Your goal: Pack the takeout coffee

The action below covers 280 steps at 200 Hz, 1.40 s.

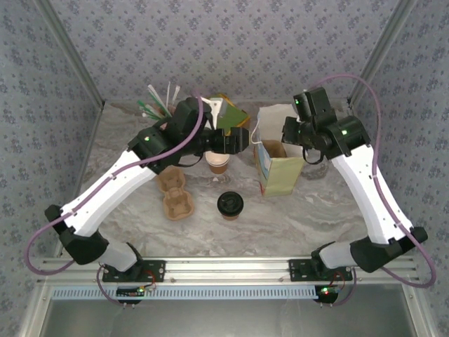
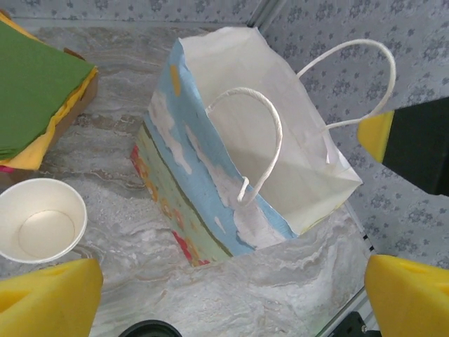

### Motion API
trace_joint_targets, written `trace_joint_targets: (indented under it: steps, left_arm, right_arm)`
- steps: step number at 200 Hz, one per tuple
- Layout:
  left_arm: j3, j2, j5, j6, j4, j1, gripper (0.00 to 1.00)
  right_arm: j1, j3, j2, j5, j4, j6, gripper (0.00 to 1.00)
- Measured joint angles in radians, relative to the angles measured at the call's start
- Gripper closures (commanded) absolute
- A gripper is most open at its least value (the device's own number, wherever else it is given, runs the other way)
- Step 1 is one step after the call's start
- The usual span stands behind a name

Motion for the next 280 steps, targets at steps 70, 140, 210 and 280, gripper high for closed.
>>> trace_joint_targets:
  steps: [70, 140, 210, 280]
  left_arm:
    - [-0.176, -0.188, -0.044, 0.001, -0.026, 0.089, 0.00]
    - [-0.372, -0.288, -0.044, -0.002, -0.064, 0.166, 0.00]
    - [-0.543, -0.391, -0.051, -0.015, -0.099, 0.189, 0.00]
    - [-0.739, -0.595, -0.055, -0.074, -0.153, 0.276, 0.00]
  right_arm:
    - [0.130, -0.097, -0.108, 0.052, 0.000, 0.034, 0.88]
    - [0.441, -0.154, -0.141, 0.192, 0.002, 0.118, 0.83]
    - [0.567, -0.156, 0.101, 0.188, 0.004, 0.195, 0.43]
    - [0.568, -0.150, 0.257, 0.070, -0.036, 0.257, 0.01]
